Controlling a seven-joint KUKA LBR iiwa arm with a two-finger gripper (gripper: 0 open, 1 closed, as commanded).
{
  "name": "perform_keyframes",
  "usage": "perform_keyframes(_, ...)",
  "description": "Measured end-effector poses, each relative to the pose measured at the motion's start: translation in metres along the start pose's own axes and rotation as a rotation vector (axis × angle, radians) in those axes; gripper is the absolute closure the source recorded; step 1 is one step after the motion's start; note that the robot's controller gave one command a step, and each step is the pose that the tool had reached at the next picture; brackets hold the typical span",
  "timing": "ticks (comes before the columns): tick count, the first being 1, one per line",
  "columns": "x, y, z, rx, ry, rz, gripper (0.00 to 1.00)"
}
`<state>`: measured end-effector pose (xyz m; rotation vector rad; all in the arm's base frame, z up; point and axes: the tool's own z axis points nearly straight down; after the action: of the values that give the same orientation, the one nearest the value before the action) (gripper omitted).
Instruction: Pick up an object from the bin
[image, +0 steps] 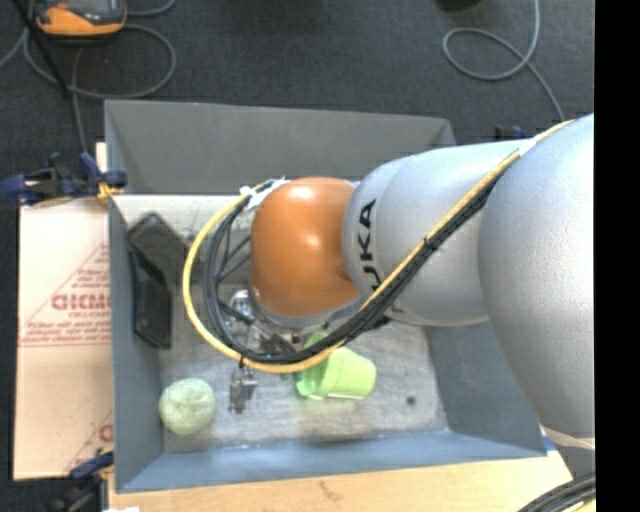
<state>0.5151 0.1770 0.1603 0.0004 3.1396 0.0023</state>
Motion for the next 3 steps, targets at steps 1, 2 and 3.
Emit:
perform_keyframes(1,0.016,0.021,0.088,0.002,0.002,-0.151,1.00)
perform_keyframes(2,0.016,0.021,0.088,0.002,0.002,-0.150,1.00)
perform_keyframes(3,0.018,0.019,0.053,0.002,0.004,-0.158,1.00)
